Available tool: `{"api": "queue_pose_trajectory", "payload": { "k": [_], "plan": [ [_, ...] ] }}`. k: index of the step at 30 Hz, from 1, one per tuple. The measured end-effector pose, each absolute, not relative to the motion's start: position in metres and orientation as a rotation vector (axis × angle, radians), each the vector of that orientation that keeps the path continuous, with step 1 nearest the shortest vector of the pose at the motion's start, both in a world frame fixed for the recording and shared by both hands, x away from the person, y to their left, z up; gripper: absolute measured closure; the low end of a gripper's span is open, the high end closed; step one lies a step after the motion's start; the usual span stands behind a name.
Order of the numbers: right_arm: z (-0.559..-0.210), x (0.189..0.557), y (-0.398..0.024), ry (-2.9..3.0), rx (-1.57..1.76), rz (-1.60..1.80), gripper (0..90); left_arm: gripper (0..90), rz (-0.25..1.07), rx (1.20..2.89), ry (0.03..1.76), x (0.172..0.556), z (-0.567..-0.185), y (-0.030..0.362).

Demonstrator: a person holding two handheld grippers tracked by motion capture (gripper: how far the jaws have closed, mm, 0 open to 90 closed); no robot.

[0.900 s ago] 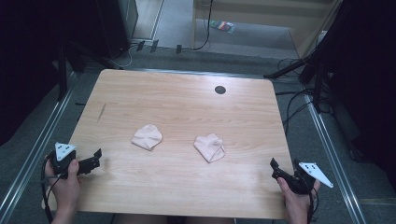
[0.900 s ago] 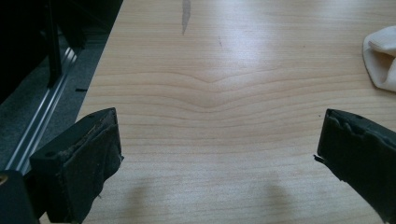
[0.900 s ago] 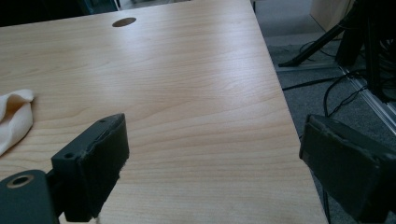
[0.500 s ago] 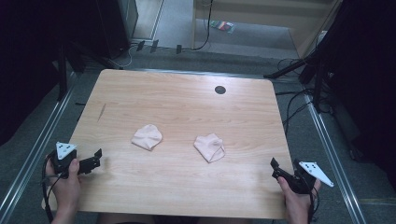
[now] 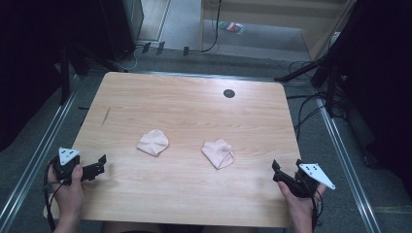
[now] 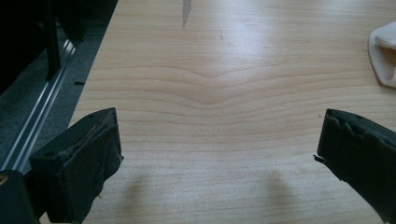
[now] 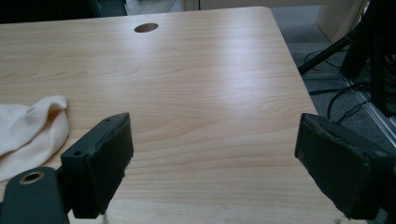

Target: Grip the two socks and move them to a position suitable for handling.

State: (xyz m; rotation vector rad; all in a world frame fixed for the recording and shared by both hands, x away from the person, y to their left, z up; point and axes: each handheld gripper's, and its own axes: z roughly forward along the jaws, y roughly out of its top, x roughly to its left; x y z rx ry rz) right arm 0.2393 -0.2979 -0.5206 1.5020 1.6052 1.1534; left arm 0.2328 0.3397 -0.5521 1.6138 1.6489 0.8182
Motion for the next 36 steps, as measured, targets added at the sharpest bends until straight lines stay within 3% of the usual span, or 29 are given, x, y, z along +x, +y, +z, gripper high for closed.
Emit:
{"api": "queue_pose_trajectory", "payload": {
  "k": [5, 14, 36],
  "plan": [
    [-0.517, 0.237, -0.284, 1.629, 1.487, 1.168, 13.7, 0.0, 0.822, 1.617, 1.647, 0.233, -0.552, 0.339],
    [-0.507, 0.239, -0.254, 1.65, 1.467, 1.141, 24.5, 0.0, 0.85, 1.622, 1.64, 0.231, -0.552, 0.336],
    [-0.481, 0.277, -0.188, 1.741, 1.426, 1.145, 30.9, 0.0, 0.835, 1.616, 1.637, 0.231, -0.552, 0.338]
  ]
}}
